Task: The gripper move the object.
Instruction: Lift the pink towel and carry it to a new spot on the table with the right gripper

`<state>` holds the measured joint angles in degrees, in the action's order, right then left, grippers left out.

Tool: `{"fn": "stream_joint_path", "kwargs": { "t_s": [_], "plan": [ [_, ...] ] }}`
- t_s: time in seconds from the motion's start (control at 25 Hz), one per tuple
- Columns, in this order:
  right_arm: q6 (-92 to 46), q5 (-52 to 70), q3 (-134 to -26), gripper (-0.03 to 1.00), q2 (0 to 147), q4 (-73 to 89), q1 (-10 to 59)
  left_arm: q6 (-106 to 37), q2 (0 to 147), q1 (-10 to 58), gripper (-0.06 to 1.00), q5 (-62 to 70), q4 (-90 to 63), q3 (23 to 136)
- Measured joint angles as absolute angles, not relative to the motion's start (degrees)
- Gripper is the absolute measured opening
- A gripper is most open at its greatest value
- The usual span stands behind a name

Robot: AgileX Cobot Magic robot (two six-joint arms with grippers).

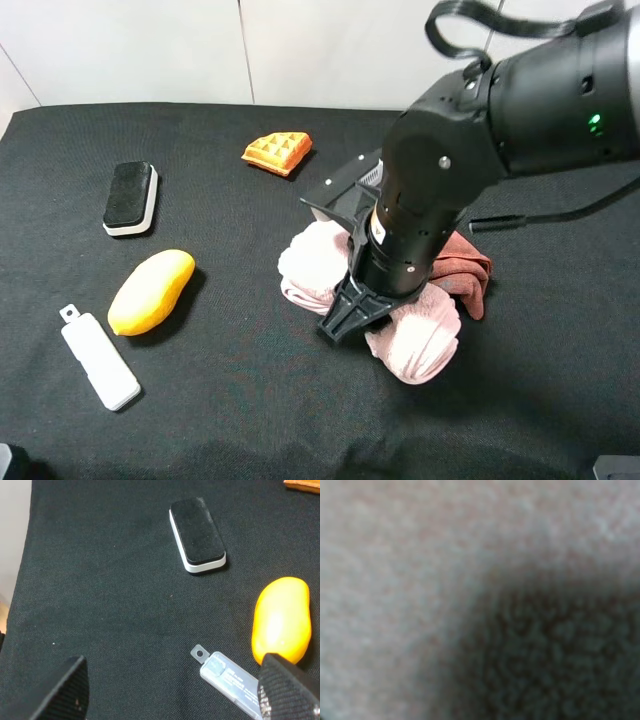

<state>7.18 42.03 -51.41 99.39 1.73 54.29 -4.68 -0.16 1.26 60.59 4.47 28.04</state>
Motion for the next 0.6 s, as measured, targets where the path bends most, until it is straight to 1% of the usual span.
{"fn": "stream_joint_path", "kwargs": {
  "t_s": [0.6],
  "plan": [
    [7.2, 38.5, -49.4, 0.35, 102.2, 3.1, 54.3, -4.7, -0.2, 1.3, 0.73, 60.6, 4.5, 28.0]
  ]
}}
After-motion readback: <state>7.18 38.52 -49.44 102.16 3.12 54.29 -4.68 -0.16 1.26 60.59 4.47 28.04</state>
